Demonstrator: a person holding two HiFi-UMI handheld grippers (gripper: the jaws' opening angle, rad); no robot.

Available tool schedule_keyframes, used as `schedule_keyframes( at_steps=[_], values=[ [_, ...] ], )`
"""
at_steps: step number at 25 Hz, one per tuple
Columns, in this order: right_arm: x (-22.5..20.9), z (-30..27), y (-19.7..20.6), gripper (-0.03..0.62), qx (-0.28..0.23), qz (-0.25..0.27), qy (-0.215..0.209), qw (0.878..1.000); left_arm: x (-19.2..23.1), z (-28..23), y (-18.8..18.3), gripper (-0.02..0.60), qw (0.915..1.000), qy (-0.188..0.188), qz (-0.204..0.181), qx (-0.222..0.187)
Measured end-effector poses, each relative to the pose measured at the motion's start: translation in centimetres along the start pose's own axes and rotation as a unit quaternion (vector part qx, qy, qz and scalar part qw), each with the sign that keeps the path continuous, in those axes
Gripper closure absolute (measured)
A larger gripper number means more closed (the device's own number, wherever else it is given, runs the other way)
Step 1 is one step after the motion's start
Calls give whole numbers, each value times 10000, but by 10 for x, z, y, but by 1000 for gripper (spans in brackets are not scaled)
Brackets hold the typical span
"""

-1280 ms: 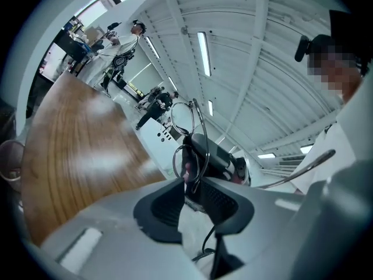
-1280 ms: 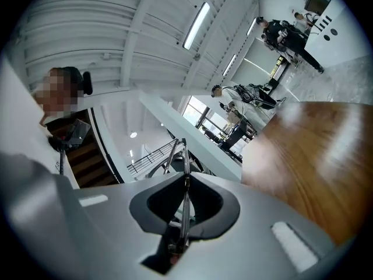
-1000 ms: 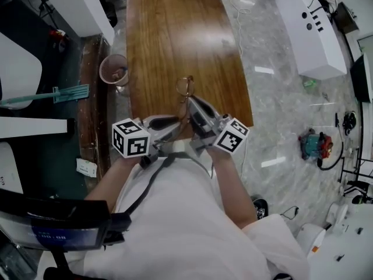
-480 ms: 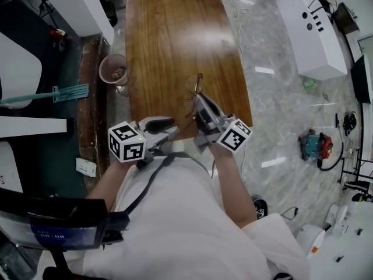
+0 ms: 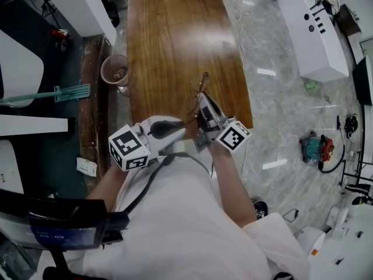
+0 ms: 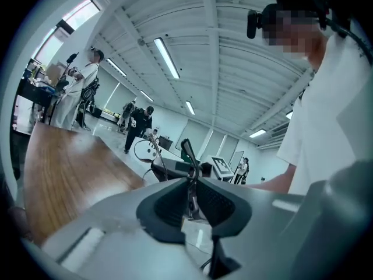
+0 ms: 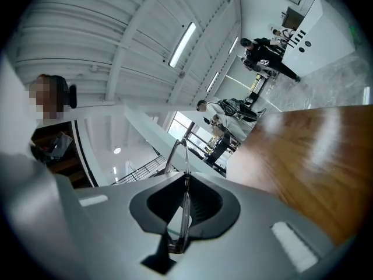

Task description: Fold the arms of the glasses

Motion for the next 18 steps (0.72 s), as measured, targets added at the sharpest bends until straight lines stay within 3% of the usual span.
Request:
schedule_keyframes(
  at_steps=[5, 11, 18],
  values=[
    [0, 1, -6, 563, 54, 157, -60, 9998, 3, -1, -6, 545, 9998, -93, 80, -180],
    [13, -6, -1, 563, 356, 486, -465, 9971, 16, -1, -20, 557, 9985, -121, 262, -474],
    [26, -12, 6, 563, 638, 820, -702, 9921, 24, -7, -27, 541, 9967, -537, 328, -518]
  ],
)
Point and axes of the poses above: the fingertips, and each gripper's own axes: z backward along the fingers, x to its left, y out of its underside, the point moved 10 cm from there along z, backward along the fingers, and after that the axes turned 15 degrees about z, right-handed, at the moved point
